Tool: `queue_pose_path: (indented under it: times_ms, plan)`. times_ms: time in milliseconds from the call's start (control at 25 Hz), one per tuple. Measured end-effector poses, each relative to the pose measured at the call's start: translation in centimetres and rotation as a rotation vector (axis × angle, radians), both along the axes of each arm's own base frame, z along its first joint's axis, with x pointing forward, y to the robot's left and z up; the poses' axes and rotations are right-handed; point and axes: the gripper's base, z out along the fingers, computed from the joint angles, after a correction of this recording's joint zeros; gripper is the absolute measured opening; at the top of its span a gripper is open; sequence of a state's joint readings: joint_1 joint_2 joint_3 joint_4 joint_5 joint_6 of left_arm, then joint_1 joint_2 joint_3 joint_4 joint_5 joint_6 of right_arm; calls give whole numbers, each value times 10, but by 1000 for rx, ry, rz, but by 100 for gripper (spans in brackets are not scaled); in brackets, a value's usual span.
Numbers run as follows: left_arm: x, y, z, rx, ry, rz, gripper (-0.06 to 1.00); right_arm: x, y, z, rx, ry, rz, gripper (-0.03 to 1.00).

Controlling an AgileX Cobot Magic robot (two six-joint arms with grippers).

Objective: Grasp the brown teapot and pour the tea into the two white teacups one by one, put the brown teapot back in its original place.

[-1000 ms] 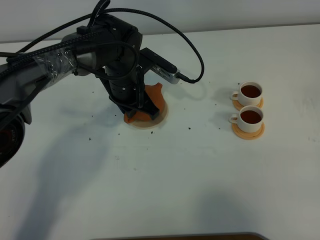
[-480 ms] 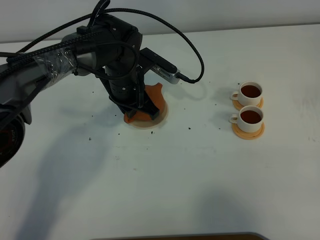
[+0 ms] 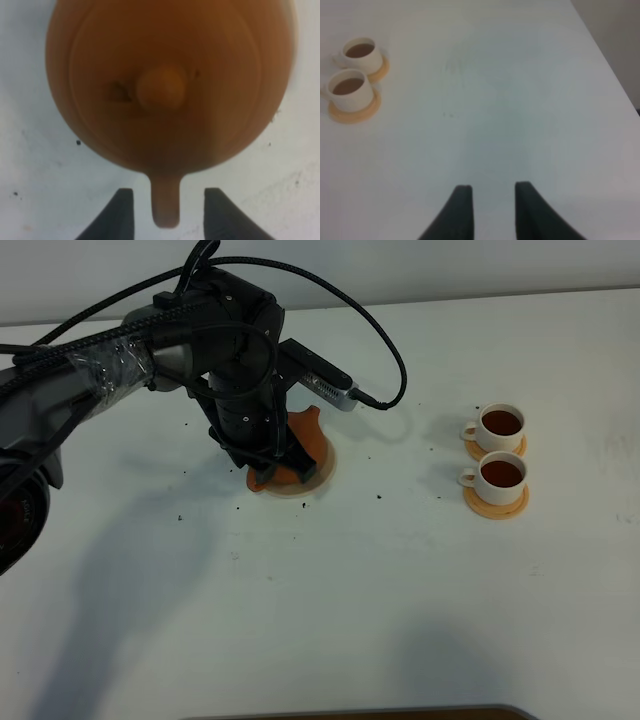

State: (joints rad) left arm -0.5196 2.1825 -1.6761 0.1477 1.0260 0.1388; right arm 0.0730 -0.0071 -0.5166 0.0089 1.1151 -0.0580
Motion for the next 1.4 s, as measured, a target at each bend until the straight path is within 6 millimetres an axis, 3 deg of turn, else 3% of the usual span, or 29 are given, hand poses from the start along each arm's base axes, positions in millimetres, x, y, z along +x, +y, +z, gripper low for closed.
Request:
queue_pose_path:
  times_ms: [200,720,920,1080,1400]
  plan:
    - [-8,5,16,27,40,9,40,0,0,0,0,0,0,24]
    - [-38,23,124,-86,-146,173,37,0,0,0,0,0,0,24]
    - [-70,41,156,-127,-197,222,37,0,0,0,0,0,0,24]
    - [-108,63,156,-111,-172,257,37,0,0,0,0,0,0,24]
    - [-193,111,130,-85,-130,302,37,0,0,0,0,0,0,24]
